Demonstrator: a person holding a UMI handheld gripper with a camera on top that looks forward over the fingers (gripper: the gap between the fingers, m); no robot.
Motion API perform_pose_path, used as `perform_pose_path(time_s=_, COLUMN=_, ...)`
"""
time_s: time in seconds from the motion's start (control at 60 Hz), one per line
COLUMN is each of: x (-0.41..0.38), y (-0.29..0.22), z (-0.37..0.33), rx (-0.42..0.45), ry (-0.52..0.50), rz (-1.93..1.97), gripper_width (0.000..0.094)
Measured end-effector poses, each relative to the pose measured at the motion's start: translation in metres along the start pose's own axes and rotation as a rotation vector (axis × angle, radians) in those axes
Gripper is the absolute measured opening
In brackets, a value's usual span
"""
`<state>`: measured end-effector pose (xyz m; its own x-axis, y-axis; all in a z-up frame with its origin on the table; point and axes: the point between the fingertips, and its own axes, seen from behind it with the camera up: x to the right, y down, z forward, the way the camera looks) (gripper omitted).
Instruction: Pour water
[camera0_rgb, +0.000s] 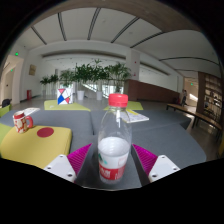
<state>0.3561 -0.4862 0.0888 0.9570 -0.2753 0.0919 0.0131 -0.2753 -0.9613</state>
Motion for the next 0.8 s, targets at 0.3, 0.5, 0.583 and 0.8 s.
perform_pose_path(time_s=0.3, x=-0.020, y=-0.005, z=0.006, rx=0.028, ry=0.015, rz=-0.028, gripper_width=0.0365)
perform_pose_path(time_s=0.5, x=-0.009, y=-0.035, z=-0.008, rx=0.048, ry=0.122, rz=-0.131, gripper_width=0.0332)
perform_pose_path(time_s=0.583, x=0.003, y=-0.073, z=-0.015, rx=0.088, ry=0.203, rz=-0.217, gripper_width=0.0332)
perform_pose_path(time_s=0.8, x=-0.035, y=-0.240, z=-0.031, rx=0.307, ry=0.430, rz=-0.694, gripper_width=0.0334)
